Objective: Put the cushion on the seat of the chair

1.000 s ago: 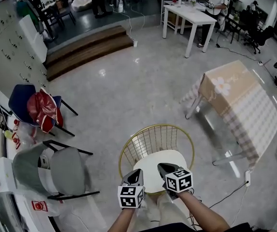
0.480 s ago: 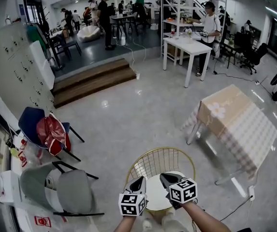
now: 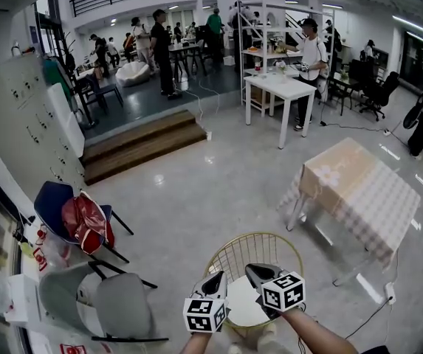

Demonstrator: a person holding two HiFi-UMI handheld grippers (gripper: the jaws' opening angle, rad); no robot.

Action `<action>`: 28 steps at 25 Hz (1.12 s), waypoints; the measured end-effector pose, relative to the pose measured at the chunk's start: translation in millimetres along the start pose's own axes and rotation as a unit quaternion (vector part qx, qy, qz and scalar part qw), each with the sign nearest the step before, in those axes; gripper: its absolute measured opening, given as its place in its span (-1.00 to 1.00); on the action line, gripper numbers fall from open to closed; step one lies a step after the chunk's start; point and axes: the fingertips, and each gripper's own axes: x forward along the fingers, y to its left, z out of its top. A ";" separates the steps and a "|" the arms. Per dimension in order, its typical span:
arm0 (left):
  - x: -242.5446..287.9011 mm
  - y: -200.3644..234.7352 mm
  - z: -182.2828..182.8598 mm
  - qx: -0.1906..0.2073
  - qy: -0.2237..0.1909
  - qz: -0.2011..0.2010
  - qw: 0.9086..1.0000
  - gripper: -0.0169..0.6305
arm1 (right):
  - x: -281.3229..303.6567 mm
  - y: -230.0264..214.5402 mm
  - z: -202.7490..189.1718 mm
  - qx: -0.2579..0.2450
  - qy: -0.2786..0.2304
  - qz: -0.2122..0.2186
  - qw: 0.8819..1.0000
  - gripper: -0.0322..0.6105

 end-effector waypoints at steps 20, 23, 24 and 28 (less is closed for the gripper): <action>-34.6 -15.3 45.6 0.038 -0.060 -0.013 0.997 -0.93 | -32.8 27.9 35.2 -0.021 -0.064 -0.009 0.998 -0.84; -38.5 -27.5 53.3 0.041 -0.070 -0.009 0.997 -0.93 | -46.2 28.5 40.3 -0.024 -0.072 -0.004 0.997 -0.84; -39.6 -32.8 55.1 0.041 -0.073 -0.008 0.996 -0.93 | -51.1 27.7 41.2 -0.024 -0.074 -0.003 0.997 -0.84; -43.1 -56.1 61.2 0.041 -0.085 -0.006 0.995 -0.93 | -71.6 23.9 46.4 -0.029 -0.081 0.003 0.996 -0.84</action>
